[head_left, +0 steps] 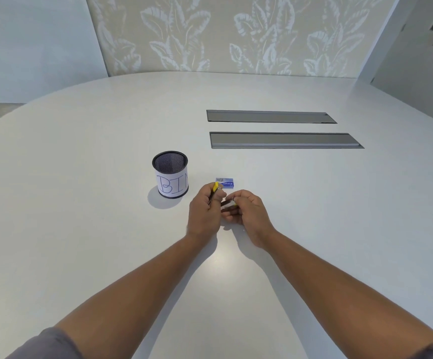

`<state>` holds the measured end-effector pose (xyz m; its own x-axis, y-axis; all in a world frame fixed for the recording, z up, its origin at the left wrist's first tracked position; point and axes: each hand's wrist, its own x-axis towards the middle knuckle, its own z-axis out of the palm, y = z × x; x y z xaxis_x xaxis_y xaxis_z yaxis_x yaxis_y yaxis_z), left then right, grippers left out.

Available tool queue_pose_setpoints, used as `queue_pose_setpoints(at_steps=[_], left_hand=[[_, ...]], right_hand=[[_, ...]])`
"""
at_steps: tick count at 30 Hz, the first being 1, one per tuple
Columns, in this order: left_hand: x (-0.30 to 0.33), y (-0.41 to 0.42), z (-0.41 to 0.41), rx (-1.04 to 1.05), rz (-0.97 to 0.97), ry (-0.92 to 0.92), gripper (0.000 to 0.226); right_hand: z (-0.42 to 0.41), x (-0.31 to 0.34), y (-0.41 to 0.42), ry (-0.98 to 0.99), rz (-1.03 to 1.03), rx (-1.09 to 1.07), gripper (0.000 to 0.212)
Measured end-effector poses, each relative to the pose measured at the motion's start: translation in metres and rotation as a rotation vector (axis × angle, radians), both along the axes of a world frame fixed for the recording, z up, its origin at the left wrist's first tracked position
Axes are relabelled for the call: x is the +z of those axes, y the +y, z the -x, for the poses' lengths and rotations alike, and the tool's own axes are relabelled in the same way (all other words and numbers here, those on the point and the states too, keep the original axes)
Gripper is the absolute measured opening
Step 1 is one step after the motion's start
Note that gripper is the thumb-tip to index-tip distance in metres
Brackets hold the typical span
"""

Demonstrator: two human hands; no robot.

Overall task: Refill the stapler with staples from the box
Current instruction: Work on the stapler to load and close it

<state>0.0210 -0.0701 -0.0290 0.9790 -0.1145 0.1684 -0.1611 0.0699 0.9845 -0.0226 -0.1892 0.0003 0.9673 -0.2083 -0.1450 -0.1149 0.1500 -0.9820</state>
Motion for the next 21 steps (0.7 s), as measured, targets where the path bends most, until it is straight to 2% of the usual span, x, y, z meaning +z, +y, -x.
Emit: queue_pose_setpoints(at_steps=[5,10,15,18,21], left_hand=[[0.012,0.009,0.003,-0.011,0.058,0.011,0.019],[0.016,0.015,-0.005,-0.029,0.151,0.142,0.017],[0.019,0.018,-0.013,-0.044,0.274,0.27,0.01],[0.023,0.014,-0.017,-0.006,0.24,0.346,0.011],[0.023,0.011,-0.023,0.081,0.076,0.325,0.014]], right_hand=[[0.007,-0.003,0.001,-0.049,0.123,-0.009,0.016],[0.016,-0.013,0.01,-0.197,0.6,-0.002,0.008],[0.027,-0.014,0.015,-0.241,0.929,0.028,0.008],[0.03,-0.015,0.017,-0.25,1.087,0.006,0.012],[0.032,-0.016,0.018,-0.271,1.172,-0.026,0.029]])
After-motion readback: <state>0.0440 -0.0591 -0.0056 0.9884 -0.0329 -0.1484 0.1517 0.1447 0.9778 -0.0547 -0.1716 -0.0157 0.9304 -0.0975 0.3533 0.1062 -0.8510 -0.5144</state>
